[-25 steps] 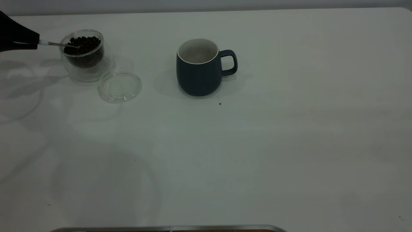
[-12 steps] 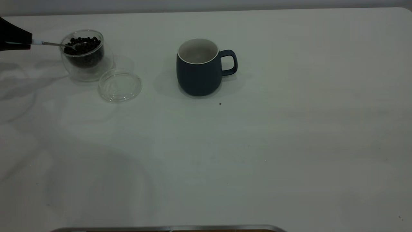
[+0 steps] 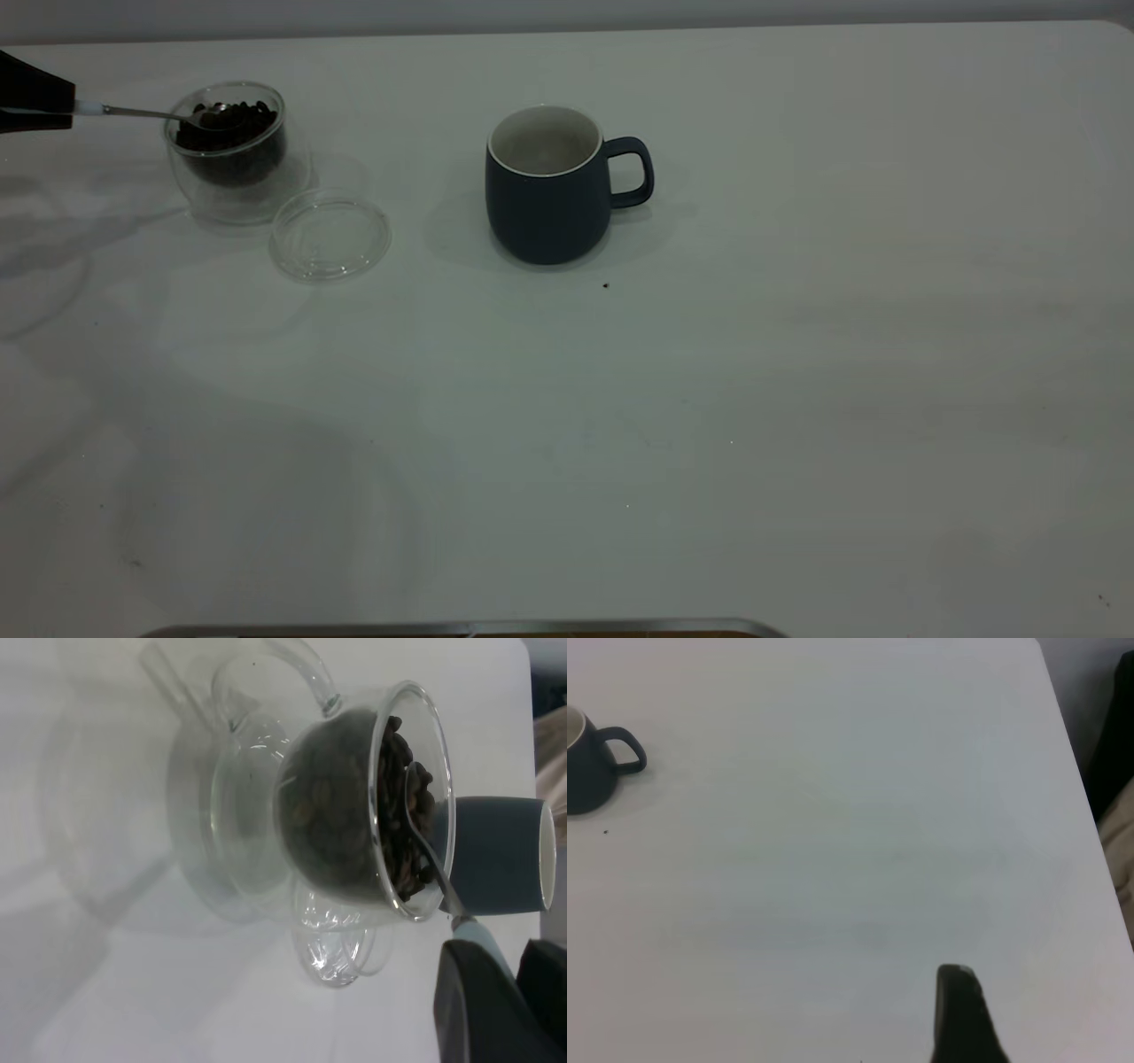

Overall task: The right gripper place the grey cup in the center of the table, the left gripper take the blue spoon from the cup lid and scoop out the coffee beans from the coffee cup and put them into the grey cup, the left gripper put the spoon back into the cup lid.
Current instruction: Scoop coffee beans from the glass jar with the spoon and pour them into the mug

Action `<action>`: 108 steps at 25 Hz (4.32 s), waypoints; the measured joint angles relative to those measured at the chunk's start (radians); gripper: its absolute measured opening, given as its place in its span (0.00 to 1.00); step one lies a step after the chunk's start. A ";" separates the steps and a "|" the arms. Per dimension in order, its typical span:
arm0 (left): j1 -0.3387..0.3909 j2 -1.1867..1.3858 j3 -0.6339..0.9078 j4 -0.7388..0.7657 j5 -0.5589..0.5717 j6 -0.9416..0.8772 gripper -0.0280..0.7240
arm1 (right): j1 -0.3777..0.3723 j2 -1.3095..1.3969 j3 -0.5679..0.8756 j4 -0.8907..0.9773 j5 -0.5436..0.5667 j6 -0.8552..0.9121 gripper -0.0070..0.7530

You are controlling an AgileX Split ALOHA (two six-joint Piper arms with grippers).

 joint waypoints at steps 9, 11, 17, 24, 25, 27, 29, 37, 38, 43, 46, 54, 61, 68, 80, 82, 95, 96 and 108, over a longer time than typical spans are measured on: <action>0.000 0.001 0.000 -0.003 0.000 -0.021 0.21 | 0.000 0.000 0.000 0.000 0.000 0.000 0.63; 0.000 0.001 0.000 -0.003 0.000 -0.035 0.21 | 0.000 0.000 0.000 0.000 0.000 0.000 0.63; 0.000 0.001 0.000 -0.009 0.000 -0.080 0.21 | 0.000 0.000 0.000 0.000 0.000 0.000 0.63; 0.000 0.001 0.000 -0.053 0.000 -0.086 0.21 | 0.000 0.000 0.000 0.000 0.000 0.000 0.63; 0.000 0.001 0.000 -0.052 0.000 -0.090 0.21 | 0.000 0.000 0.000 0.000 0.000 0.000 0.63; 0.000 0.001 0.000 -0.052 0.000 -0.095 0.21 | 0.000 0.000 0.000 0.000 0.000 0.000 0.63; 0.000 0.001 0.000 -0.052 0.000 -0.096 0.21 | 0.000 0.000 0.000 0.000 0.000 0.000 0.63; -0.007 0.001 0.000 -0.052 0.000 -0.111 0.21 | 0.000 0.000 0.000 0.000 0.000 0.000 0.63; -0.011 0.001 0.000 -0.053 0.000 -0.111 0.21 | 0.000 0.000 0.000 0.000 0.000 0.000 0.63; -0.036 0.001 0.000 -0.059 0.000 -0.111 0.21 | 0.000 0.000 0.000 0.000 0.000 0.000 0.63; -0.053 0.001 0.000 -0.074 0.000 -0.115 0.21 | 0.000 0.000 0.000 0.000 0.000 0.000 0.63; -0.093 0.001 0.000 -0.086 0.001 -0.115 0.21 | 0.000 0.000 0.000 0.000 0.000 0.000 0.63; -0.166 0.001 0.000 -0.088 0.001 -0.116 0.21 | 0.000 0.000 0.000 0.000 0.000 0.000 0.63; -0.236 0.001 0.000 -0.090 0.001 -0.116 0.21 | 0.000 0.000 0.000 0.000 0.000 0.000 0.63; -0.316 0.001 0.000 -0.134 0.001 -0.116 0.21 | 0.000 0.000 0.000 0.000 0.000 0.000 0.63; -0.327 0.001 0.000 -0.134 0.001 -0.116 0.21 | 0.000 0.000 0.000 0.000 0.000 0.000 0.63; -0.428 0.001 0.000 -0.135 0.001 -0.092 0.21 | 0.000 0.000 0.000 0.000 0.000 0.000 0.63; -0.432 0.001 0.000 -0.135 0.001 -0.083 0.21 | 0.000 0.000 0.000 0.000 0.000 0.000 0.63; -0.453 0.001 0.000 -0.134 0.001 0.184 0.21 | 0.000 0.000 0.000 0.000 0.000 0.000 0.63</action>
